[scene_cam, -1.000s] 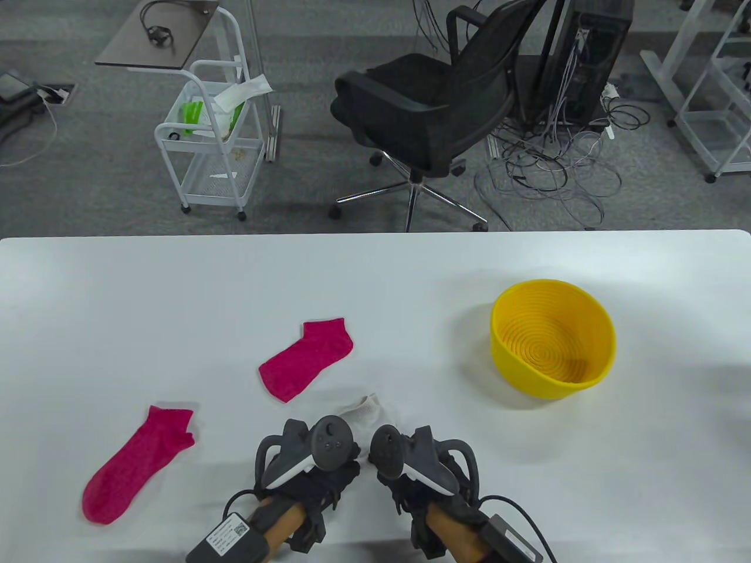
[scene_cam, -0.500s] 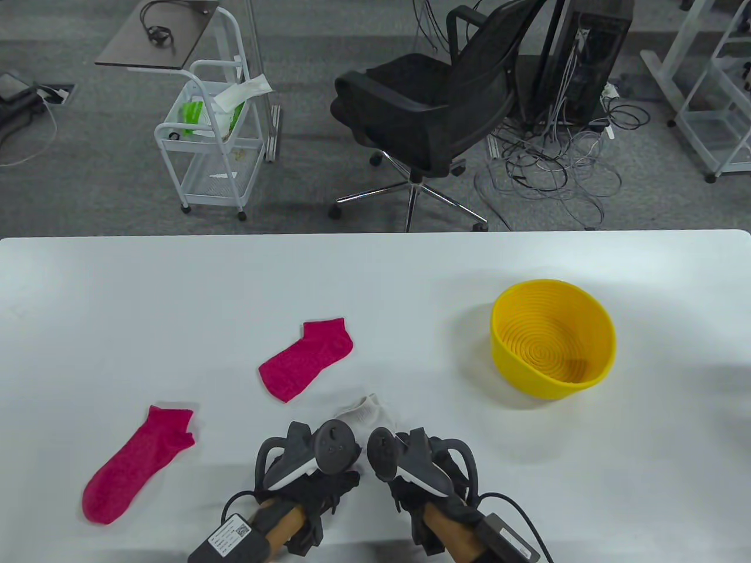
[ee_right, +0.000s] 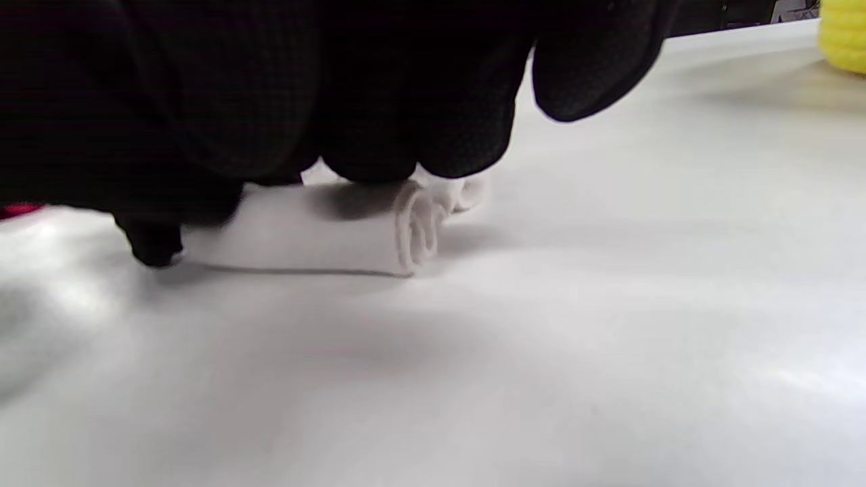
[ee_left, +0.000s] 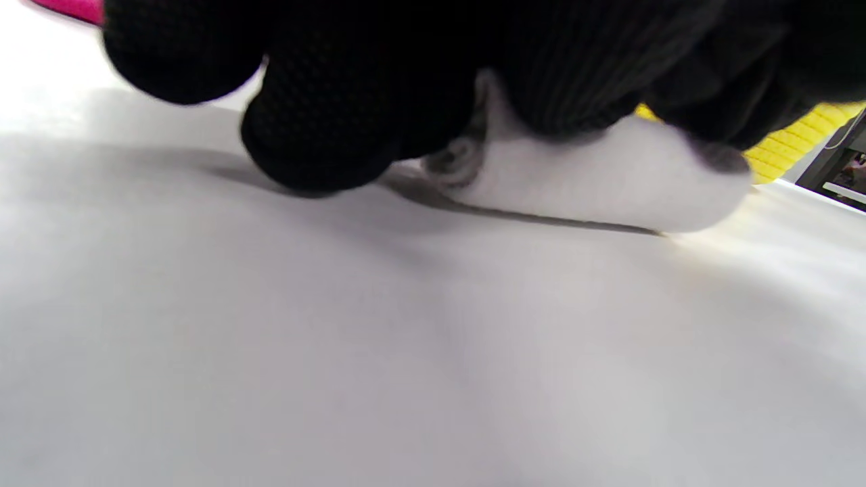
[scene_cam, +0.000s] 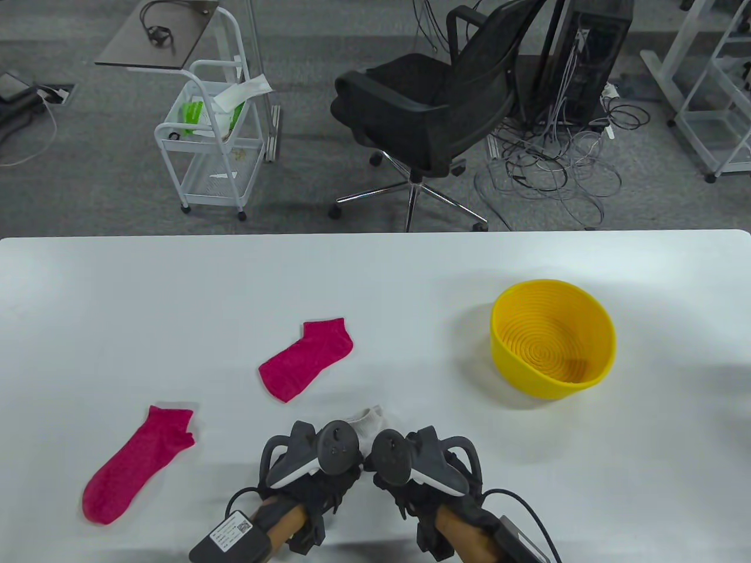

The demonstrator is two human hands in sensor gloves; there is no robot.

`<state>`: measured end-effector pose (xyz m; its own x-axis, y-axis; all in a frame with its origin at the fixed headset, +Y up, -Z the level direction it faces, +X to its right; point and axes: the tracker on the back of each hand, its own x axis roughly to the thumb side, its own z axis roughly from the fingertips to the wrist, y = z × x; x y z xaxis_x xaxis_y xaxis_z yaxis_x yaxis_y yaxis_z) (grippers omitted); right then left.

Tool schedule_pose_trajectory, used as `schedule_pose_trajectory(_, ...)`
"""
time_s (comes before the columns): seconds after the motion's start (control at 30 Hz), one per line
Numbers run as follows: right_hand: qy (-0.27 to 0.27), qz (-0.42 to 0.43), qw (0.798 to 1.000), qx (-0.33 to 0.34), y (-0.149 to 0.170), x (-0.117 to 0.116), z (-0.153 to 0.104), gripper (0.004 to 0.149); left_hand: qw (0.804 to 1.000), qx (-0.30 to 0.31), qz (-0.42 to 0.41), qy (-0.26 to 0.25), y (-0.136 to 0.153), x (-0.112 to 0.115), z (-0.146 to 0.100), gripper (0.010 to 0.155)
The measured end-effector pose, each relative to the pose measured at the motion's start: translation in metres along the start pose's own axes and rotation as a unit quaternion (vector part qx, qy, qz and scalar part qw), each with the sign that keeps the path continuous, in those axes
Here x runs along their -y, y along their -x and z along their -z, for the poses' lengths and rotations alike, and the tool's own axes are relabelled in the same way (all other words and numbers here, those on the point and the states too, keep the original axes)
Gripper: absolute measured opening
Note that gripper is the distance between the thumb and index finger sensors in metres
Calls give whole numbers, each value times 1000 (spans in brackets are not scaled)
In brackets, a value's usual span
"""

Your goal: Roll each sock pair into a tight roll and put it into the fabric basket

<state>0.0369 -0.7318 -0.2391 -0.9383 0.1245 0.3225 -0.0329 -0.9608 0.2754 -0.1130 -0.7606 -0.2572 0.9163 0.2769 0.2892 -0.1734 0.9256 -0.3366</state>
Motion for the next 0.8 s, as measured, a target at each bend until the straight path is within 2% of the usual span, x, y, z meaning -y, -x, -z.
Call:
schedule_pose_trajectory(0.23,-18,12,999,-27,9,-8,6,42,1000,-6,-9,-11,2,1,-2,47)
schedule_pose_trajectory(0.37,-18,19,999,-42,13,-11,9,43,1000,-14,-10,13,-1,-4,-4,50)
schedule_pose_trajectory(0.57,-23,2,998,-55,11,-14,10,51,999,-26,4,-23,-5,-15,-13,51)
schedule_pose_trajectory(0.8,-13,1,998,-68,11,-20,15,51,1000,-30,-3,-6,-2,-10,-10,54)
